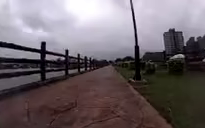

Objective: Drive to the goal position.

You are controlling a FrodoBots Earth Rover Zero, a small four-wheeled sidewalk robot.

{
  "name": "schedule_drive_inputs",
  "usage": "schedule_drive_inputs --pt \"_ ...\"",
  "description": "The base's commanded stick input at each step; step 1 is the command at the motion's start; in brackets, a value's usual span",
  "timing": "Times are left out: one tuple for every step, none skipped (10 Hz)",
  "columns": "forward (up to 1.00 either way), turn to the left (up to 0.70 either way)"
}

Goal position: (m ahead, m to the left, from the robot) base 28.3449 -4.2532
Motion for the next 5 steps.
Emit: schedule_drive_inputs --pt "1.0 0.0" --pt "1.0 0.0" --pt "1.0 0.0" --pt "1.0 0.0" --pt "1.0 0.0"
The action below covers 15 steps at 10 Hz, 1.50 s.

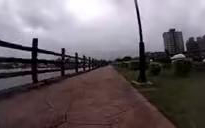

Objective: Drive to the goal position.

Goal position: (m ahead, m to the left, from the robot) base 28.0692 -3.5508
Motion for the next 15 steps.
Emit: schedule_drive_inputs --pt "1.0 0.0" --pt "1.0 0.0" --pt "1.0 0.0" --pt "1.0 0.0" --pt "1.0 0.0" --pt "1.0 0.0" --pt "1.0 0.0" --pt "1.0 0.0" --pt "1.0 0.0" --pt "1.0 0.0" --pt "1.0 0.0" --pt "1.0 0.0" --pt "1.0 0.0" --pt "1.0 0.0" --pt "1.0 0.0"
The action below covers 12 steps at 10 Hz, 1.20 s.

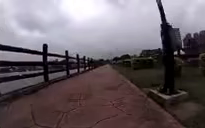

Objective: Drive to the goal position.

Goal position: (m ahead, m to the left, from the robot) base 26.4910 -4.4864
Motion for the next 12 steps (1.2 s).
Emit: schedule_drive_inputs --pt "1.0 0.0" --pt "1.0 0.0" --pt "1.0 0.0" --pt "1.0 0.0" --pt "1.0 0.0" --pt "1.0 0.0" --pt "1.0 0.0" --pt "1.0 0.0" --pt "1.0 0.0" --pt "1.0 0.0" --pt "1.0 0.0" --pt "1.0 0.0"
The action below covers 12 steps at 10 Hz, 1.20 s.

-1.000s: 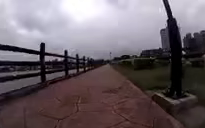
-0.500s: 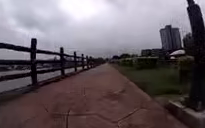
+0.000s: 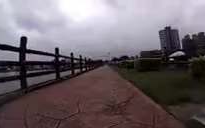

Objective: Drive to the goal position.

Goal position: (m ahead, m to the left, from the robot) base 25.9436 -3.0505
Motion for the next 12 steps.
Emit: schedule_drive_inputs --pt "1.0 0.0" --pt "1.0 0.0" --pt "1.0 0.0" --pt "1.0 0.0" --pt "1.0 0.0" --pt "1.0 0.0" --pt "1.0 0.0" --pt "1.0 0.0" --pt "1.0 0.0" --pt "1.0 0.0" --pt "1.0 0.0" --pt "1.0 0.0"
